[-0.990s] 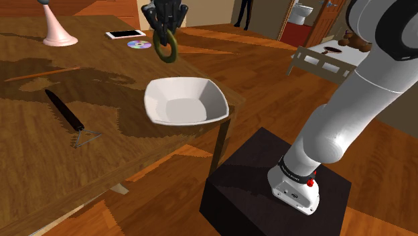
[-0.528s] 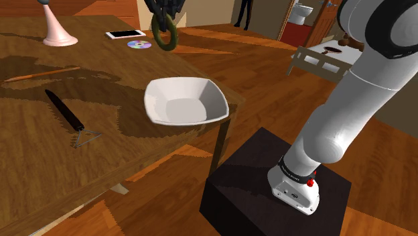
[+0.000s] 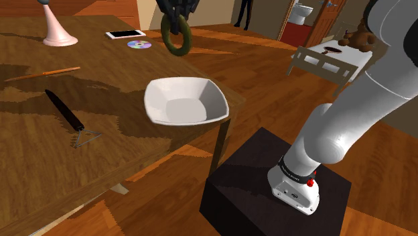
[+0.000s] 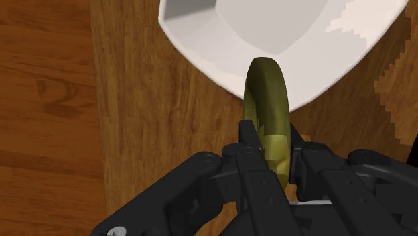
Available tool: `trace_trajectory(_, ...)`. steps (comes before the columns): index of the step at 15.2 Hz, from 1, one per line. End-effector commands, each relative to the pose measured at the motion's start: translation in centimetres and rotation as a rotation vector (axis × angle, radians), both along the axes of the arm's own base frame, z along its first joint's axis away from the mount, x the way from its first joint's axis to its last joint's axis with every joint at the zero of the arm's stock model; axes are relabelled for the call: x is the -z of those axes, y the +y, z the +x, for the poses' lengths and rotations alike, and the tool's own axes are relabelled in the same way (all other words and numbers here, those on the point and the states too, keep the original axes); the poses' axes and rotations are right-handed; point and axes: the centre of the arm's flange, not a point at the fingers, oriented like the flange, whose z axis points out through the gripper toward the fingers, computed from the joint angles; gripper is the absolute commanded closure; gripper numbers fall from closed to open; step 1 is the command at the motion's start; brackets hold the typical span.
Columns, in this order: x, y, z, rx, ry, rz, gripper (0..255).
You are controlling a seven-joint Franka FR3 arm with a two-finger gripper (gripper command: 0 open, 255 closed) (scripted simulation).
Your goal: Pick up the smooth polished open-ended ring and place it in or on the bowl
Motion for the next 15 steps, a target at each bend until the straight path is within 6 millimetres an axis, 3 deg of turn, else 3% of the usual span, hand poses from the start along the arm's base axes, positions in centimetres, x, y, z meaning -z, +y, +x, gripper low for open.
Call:
trace_trajectory(1, -0.6, 0.8, -2.4, 0.001, 0.001, 0.0, 255)
trace_trajectory(5, -1.4, 2.4, -7.6, 0.001, 0.001, 0.0, 255)
trace_trajectory(15, 3.8, 2.4, -7.6, 0.001, 0.001, 0.0, 255)
